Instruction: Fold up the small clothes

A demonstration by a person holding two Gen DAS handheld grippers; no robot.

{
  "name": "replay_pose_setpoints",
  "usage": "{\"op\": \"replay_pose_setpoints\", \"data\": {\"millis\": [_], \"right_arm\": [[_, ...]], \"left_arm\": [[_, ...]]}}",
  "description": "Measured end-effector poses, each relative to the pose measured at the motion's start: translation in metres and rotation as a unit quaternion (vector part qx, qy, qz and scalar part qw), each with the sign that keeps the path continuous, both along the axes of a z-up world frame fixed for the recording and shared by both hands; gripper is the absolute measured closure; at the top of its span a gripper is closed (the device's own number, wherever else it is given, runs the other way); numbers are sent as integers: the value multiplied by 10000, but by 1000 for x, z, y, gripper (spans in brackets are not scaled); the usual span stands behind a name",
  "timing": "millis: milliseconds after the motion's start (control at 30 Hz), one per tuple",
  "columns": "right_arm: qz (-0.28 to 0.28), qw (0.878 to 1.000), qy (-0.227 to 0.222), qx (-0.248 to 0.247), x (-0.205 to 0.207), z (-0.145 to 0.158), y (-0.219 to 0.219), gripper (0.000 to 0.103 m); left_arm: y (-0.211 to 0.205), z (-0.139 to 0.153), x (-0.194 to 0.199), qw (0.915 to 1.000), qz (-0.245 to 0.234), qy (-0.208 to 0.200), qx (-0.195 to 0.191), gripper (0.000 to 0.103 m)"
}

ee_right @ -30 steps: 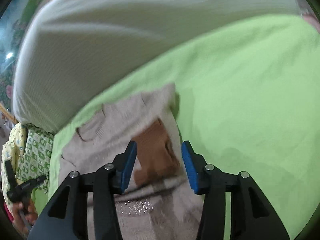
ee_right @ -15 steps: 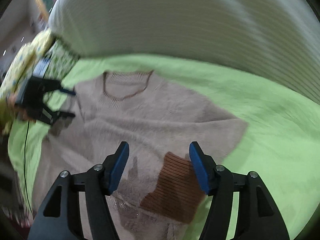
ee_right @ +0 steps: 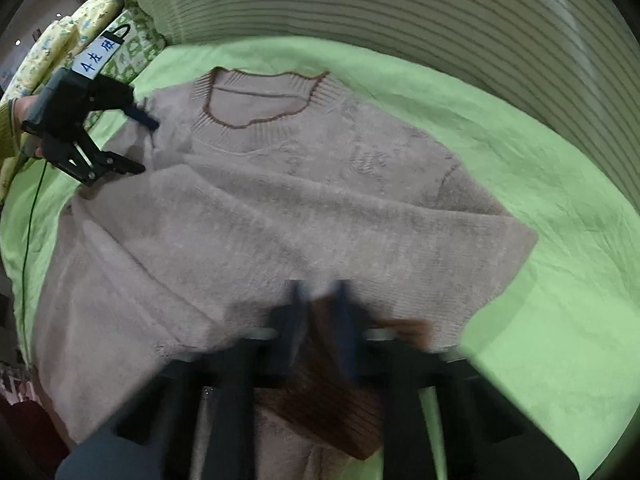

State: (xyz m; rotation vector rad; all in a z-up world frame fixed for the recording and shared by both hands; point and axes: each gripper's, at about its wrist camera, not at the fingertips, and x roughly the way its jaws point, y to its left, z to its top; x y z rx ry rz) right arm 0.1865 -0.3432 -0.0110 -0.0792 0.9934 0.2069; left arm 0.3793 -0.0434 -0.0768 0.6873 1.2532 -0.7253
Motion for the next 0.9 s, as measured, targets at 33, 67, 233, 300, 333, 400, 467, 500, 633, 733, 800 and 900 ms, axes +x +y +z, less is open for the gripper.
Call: {"op": "replay_pose_setpoints", "data": {"millis": [33,67,233,300,333,400,467,500,633,733,800,900], "right_arm": [[-44,10000,-65,-6,-3,2,-1,95],[-104,9998,-176,-26,-7,7,-1,96],[-751,9939,-789,187,-13,32,-20,96],[-1042,9915,-737,253,-6,26,-27,96],[-1135,9914,-572,323,-2,20,-29,95],[-1385,9896,-205,328,6,1,-31,87],[-1560,9870,-192,327,5,-2,-30,78],[-1612,9854,-290,470,1,2,-31,65],[-1952,9721,-849,988,-24,25,-37,32],[-2213,9586,-1070,1438,-47,32,-41,32],[-2364,9534,-1093,1526,-62,31,-40,32],[-2610,9498,-981,1418,-87,18,-36,32]], "left_arm": [[2,4,-3,9999,4,-136,-7,88],[3,7,-6,9996,7,-293,13,93],[38,32,-2,9911,941,-887,-305,96],[55,32,10,9820,1556,-1011,-350,101],[60,29,14,9799,1713,-954,-360,101],[62,19,13,9785,1825,-946,-184,99],[60,17,10,9777,1823,-1037,-54,97],[58,18,13,9779,1819,-1027,-78,96],[77,39,-4,9705,2195,-947,-315,86],[97,64,-29,9589,2582,-1006,-605,58],[108,77,-51,9496,2833,-1071,-807,46],[124,77,-102,9370,3214,-997,-941,34]]}}
